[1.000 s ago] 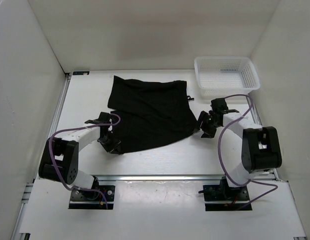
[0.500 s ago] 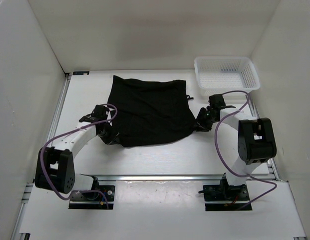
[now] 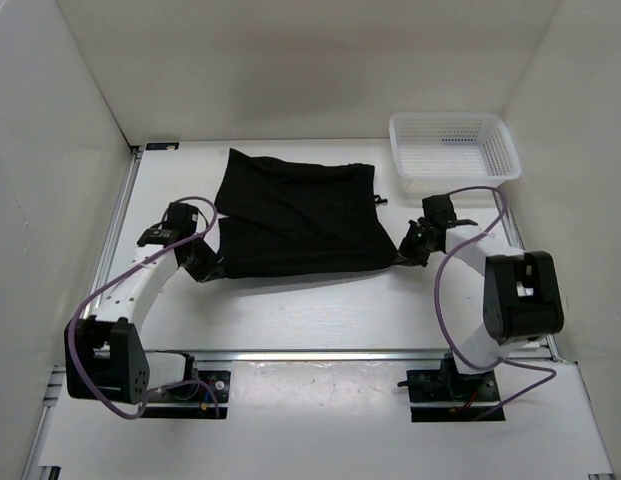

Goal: Fold and stack the shorts
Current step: Fold the shorts

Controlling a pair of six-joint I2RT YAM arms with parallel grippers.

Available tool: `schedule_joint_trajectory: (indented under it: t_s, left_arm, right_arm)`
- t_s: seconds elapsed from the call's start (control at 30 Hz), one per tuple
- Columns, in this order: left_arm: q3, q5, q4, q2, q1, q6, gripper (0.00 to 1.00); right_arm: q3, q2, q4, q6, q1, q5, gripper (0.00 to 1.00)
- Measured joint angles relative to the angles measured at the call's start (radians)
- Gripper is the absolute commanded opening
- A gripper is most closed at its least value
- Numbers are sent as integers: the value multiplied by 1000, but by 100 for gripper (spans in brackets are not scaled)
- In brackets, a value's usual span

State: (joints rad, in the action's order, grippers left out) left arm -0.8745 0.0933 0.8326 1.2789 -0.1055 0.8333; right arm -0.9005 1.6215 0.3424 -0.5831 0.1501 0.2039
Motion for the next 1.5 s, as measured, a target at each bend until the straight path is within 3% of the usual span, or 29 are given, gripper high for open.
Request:
schedule_joint_trajectory:
  t_s: [0.33,0.5,0.7,1.07,1.13,1.17,1.2,1.23,1.3,1.37,1.4,1.5]
  left_arm:
    - [-7,15,137,-254,23,-12,10]
    - [-160,21,208,-230,23,-21,10]
    - [-505,-2,200,31,23,-77,10]
    - [-995,-45,174,663,41,-146,10]
    - [-1115,-45,192,782,52,-150,10]
    - [-1185,-45,188,846,58,-151,39]
    - [-1278,-42,201,914,65,-165,60]
    - [-1389,-37,217,986,70,-177,78]
    - [-1651,-16,224,1148,83,-190,100]
    - [-1746,6,214,1213,92,-214,100]
    - [-1716,16,205,1203,98,-221,100]
    - [-1429,18,181,1048,105,-259,100]
  right_arm:
    - [126,-390,172,14,3,-46,0]
    - [60,-470,279,23,4,-68,0]
    - [-171,-343,307,38,8,-100,0]
    - [-655,163,287,31,10,-153,0]
    - [-764,257,285,25,14,-156,16]
    - [-825,304,288,19,18,-156,31]
    - [-883,349,284,14,23,-156,58]
    - [-933,385,282,13,31,-161,68]
    - [-982,417,271,24,48,-175,85]
    - [-976,407,274,35,71,-200,89]
    - [-959,391,266,41,87,-212,89]
    - [-793,279,232,49,136,-235,85]
